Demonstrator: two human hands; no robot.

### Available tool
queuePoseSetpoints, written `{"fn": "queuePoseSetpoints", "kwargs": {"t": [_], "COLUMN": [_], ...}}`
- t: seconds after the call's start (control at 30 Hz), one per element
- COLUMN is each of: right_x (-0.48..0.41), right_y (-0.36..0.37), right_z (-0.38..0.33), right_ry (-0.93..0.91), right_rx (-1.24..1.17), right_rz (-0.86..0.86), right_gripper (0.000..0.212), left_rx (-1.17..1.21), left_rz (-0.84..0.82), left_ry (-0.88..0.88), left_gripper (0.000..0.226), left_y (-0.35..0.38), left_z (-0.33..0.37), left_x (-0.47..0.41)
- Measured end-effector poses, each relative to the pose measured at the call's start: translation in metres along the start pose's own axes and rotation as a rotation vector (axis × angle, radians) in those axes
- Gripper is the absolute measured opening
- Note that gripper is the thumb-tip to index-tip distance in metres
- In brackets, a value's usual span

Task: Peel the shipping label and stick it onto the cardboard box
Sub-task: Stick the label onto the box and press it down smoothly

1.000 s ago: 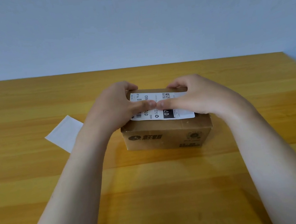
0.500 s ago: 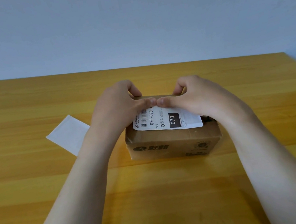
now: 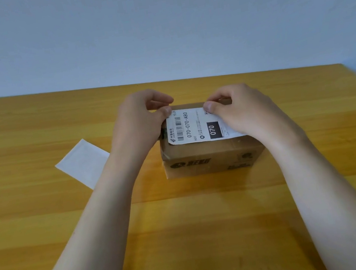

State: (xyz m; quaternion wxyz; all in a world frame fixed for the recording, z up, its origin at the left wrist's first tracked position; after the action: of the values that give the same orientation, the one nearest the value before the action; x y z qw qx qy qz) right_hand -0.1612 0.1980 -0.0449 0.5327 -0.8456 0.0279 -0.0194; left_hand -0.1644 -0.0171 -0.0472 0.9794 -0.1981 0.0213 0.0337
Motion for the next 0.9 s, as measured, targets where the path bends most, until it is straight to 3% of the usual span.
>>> {"fn": "queuePoseSetpoints", "kwargs": {"t": [0.2, 0.4, 0.57, 0.9], "right_x": [0.000, 0.001, 0.002, 0.000], "right_y": [0.000, 0.011, 0.012, 0.016], "right_z": [-0.002, -0.008, -0.011, -0.013], "right_ry": [-0.013, -0.047, -0.061, -0.082], "right_rx": [-0.164, -0.164, -0.161, -0.186], "right_rz": [-0.001, -0.117, -0.111, -0.112], "right_gripper": [0.049, 0.074, 0.074, 0.055], "left_rx": [-0.085, -0.327, -0.445, -0.450], "left_rz": [0.016, -0.082, -0.084, -0.070], "left_ry": [0.002, 0.045, 0.006, -0.046], "left_gripper": [0.022, 0.051, 0.058, 0.039], "left_y": [0.000, 0.010, 0.014, 0.008], "left_z": [0.003, 0.009, 0.006, 0.000], "left_x": [0.000, 0.004, 0.005, 0.003]}}
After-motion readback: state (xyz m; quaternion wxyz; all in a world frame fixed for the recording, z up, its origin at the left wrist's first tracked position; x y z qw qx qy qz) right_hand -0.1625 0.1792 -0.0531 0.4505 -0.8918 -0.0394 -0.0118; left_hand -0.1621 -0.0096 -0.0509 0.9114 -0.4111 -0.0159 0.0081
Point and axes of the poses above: each hand's wrist, its own x-axis away from the middle knuckle, its own y-axis out of the palm, z = x × y, the point moved 7 cm from there along -x, towards the middle knuckle, and after that the axes turned 8 degrees about x, right-handed, at the moved point
